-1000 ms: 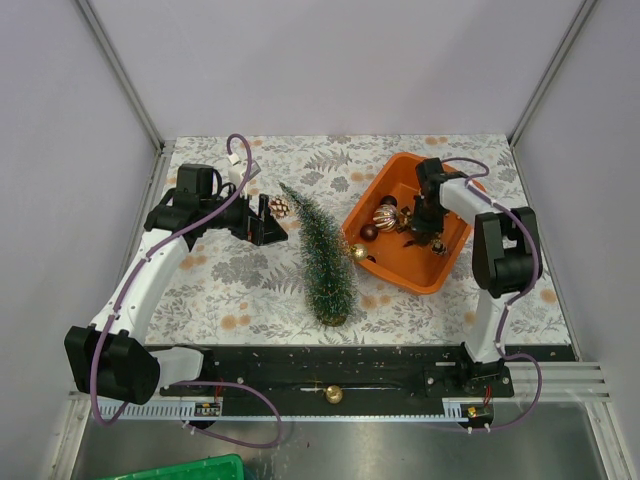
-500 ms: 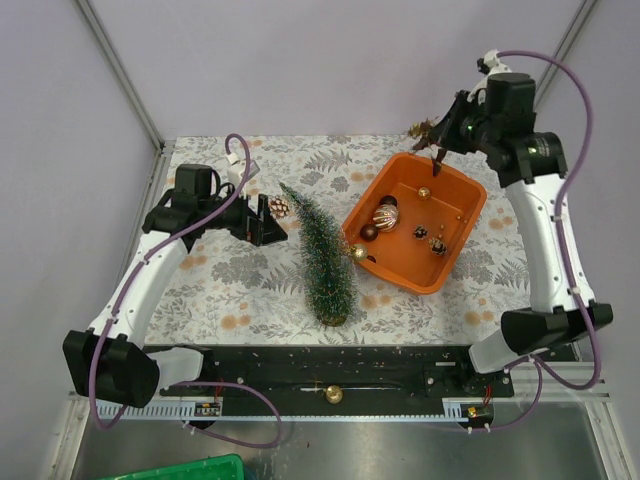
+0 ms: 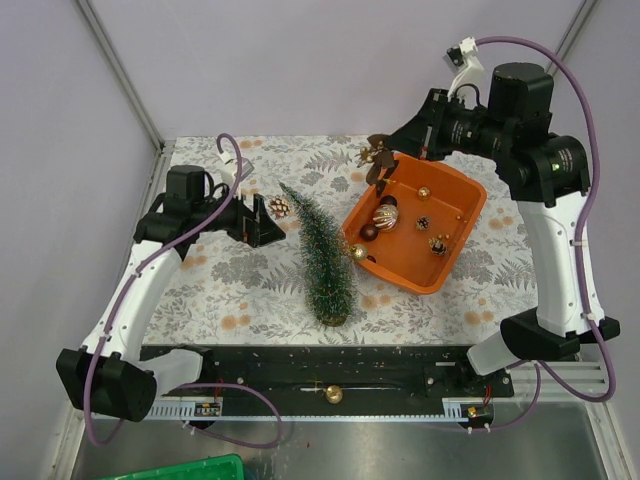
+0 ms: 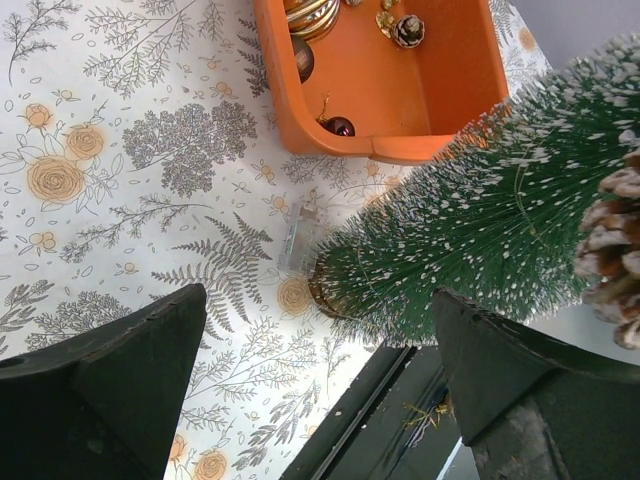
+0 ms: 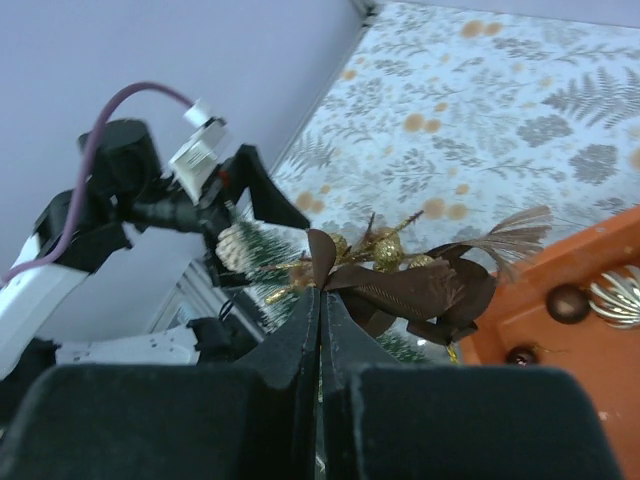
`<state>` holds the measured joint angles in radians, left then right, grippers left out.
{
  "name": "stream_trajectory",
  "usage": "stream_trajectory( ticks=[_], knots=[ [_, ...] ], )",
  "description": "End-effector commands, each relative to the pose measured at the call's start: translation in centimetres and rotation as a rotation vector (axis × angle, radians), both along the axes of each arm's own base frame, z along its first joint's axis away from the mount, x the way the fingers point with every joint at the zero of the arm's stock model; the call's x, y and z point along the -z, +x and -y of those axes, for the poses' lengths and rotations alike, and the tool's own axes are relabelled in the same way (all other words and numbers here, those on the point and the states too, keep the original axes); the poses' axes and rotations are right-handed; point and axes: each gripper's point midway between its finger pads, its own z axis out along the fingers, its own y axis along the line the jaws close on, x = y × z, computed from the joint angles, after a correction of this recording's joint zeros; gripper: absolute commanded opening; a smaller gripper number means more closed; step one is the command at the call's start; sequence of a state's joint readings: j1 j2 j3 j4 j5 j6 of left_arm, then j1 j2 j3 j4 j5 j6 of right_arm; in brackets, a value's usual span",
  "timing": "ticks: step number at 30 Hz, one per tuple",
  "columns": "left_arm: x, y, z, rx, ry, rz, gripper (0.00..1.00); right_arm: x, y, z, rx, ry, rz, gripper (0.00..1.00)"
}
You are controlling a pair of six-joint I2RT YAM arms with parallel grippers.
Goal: Decorate the small christmas tree
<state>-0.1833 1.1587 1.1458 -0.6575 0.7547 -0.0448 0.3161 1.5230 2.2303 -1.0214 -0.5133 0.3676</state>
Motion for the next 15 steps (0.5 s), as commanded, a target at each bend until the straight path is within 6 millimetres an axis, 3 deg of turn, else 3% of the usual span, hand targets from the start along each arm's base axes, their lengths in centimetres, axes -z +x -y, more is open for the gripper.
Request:
stream_trajectory(
  ticks=[1, 6, 10, 15],
  knots=[
    [-2.7, 0.4, -0.3, -0.024, -0.023, 0.092, 0.99, -3.0, -4.4, -1.9, -0.138, 0.044, 0.074, 0.02],
    [-2.7, -0.1, -0.3, -0.025, -0.033, 0.106, 0.99, -2.5, -4.4, -3.1, -0.174, 0.045, 0.046, 0.02],
    [-2.7, -0.4, -0.3, -0.023, -0.038, 0.115, 0.99, -2.3, -5.0, -5.3, -0.231, 0.045, 0.034, 0.02],
    [-2.7, -0.5, -0.2, -0.016, -0.045, 0.110, 0.99, 0.3, -6.5, -8.7, -0.287, -0.023, -0.029, 0.02]
  ],
)
